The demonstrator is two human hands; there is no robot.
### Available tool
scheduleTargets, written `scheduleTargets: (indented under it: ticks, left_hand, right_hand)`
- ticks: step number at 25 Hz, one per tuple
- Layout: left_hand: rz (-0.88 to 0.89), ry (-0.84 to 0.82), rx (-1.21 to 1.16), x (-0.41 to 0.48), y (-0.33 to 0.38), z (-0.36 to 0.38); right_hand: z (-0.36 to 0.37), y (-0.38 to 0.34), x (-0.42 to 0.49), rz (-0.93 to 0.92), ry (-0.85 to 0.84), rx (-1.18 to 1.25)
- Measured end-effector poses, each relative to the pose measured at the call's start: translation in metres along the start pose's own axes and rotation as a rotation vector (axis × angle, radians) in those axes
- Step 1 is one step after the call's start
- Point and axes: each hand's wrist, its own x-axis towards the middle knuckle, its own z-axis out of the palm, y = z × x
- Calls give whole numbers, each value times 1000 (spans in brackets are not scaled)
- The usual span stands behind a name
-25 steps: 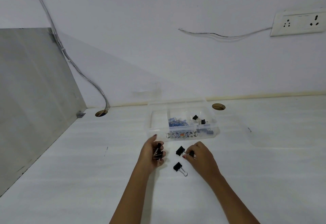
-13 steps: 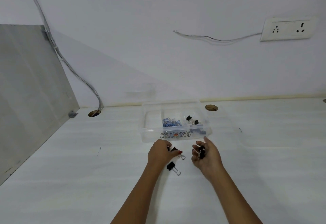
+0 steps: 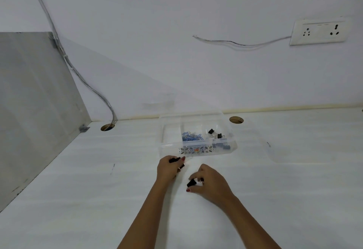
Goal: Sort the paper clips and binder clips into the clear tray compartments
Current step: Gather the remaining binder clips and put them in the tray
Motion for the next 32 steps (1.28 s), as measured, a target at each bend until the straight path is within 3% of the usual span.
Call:
scheduleTargets:
  ticks: [2,4,6,8,11,18,22,25,27,28,30,32]
  left_hand:
    - [-299,-41,-477,-3,8,-6]
    - [-506,-128,-850,-7,15,-8]
    - [-559,-194,-978,-7,25,-1]
    - [-540,-275,-983,-7,41,11]
    - [-516,-374,-958,0,74,37]
    - [-511,-368,-1015,26,137,83]
    - [-464,-312,-877,36,149,91]
    - [-407,-348,-855,42,143,85]
    - [-262,-278,-763,42,132,81]
    - [-124,-186,-597,41,124,79]
    - [222,-8,-32,40,98,78]
    - [422,35,507,38,70,83]
  right_hand:
    - [3,7,-1,-23,75,64]
    - [0,10,-3,93,250,328]
    - [-16,12,4,377,437,906]
    - [-47,15,15,544,459,1476]
    - [-102,15,34,549,403,1788]
    - [-144,1,98,632,348,1481]
    - [-139,5,118,653,247,1301]
    - [-133,12,117,528,301,1178]
    - [-127,25,103,374,443,991]
    - [-123,34,91,313,551,830]
    - [-108,67,65,305,686,392]
    - [-90,107,40,457,605,-101]
